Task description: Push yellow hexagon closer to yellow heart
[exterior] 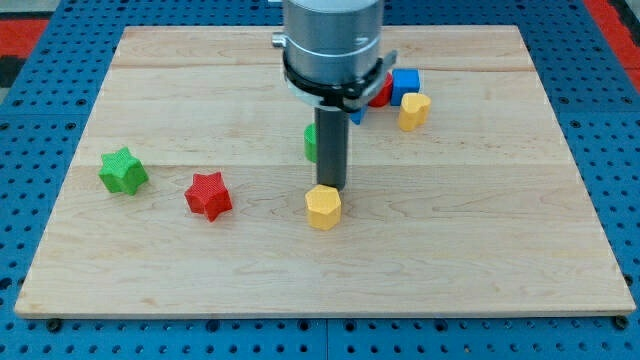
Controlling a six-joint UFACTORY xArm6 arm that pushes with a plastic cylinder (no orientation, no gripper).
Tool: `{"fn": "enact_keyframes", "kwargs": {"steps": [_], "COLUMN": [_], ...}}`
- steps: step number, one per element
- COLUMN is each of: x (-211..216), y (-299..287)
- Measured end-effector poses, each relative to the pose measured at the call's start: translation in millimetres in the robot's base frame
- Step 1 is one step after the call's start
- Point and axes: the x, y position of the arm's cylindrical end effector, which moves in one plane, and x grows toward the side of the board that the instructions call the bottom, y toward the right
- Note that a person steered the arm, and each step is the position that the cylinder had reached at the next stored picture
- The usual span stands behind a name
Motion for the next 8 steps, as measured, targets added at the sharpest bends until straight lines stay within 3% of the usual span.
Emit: {"fn": "enact_keyframes", "kwargs": {"steps": [2,3,4,6,8], "x": [54.4,127.8,139.2,111.5,9.5], "y": [18.6,13.3,-10.3,-55.3,-27.6]}}
